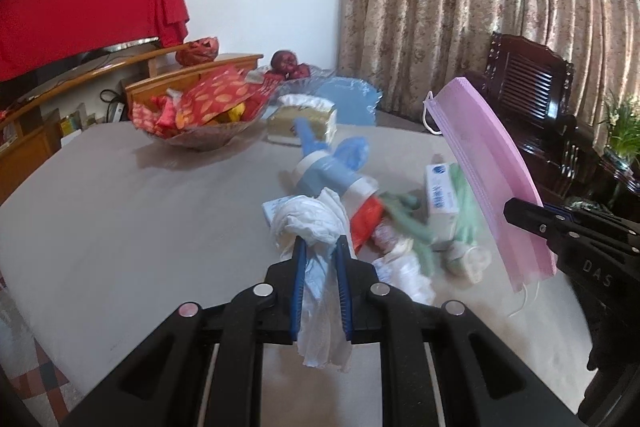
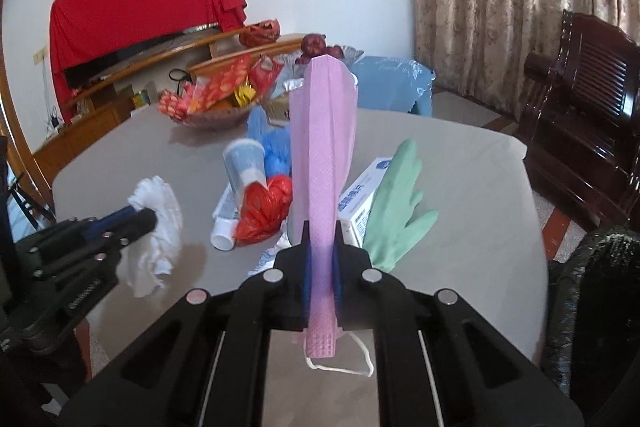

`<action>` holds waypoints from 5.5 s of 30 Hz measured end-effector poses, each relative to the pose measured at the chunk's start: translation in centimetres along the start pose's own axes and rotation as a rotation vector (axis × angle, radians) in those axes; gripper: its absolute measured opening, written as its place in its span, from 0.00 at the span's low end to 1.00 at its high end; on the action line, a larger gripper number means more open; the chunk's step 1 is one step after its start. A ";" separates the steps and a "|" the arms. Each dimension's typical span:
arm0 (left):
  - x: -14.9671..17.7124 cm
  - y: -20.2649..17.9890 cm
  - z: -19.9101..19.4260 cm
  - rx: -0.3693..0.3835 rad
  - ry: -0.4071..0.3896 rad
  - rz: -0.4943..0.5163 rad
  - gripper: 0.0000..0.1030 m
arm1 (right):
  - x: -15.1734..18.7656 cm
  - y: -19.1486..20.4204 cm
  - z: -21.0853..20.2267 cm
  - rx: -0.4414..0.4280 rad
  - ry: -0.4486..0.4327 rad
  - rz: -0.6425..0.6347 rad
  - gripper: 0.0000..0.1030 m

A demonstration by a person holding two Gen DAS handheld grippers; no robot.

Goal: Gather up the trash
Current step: 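Carry the tissue and pink mask over the bin and release both, then move both open grippers back over the remaining table items, then grasp the green rubber glove with the right gripper while the left grasps the blue-white cup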

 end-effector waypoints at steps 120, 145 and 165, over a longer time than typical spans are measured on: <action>-5.7 -5.3 1.4 0.005 -0.139 0.058 0.76 | 1.3 -11.4 -3.6 0.313 -0.106 0.180 0.95; -3.2 2.9 4.5 -0.099 -0.043 -0.039 0.76 | 1.8 -6.0 8.9 0.233 0.090 0.084 0.83; -3.9 1.4 5.3 -0.066 -0.039 -0.040 0.76 | -1.5 -6.1 10.2 0.064 0.103 0.111 0.03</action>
Point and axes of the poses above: each gripper's, at about its wrist camera, not at the fingertips, and z roughly the way its jaws point, y to its left, x to its underside, the point moved 5 cm from there along z, roughly the way its jaws point, and after that the axes turned 2 degrees about x, right-handed, at the moved point
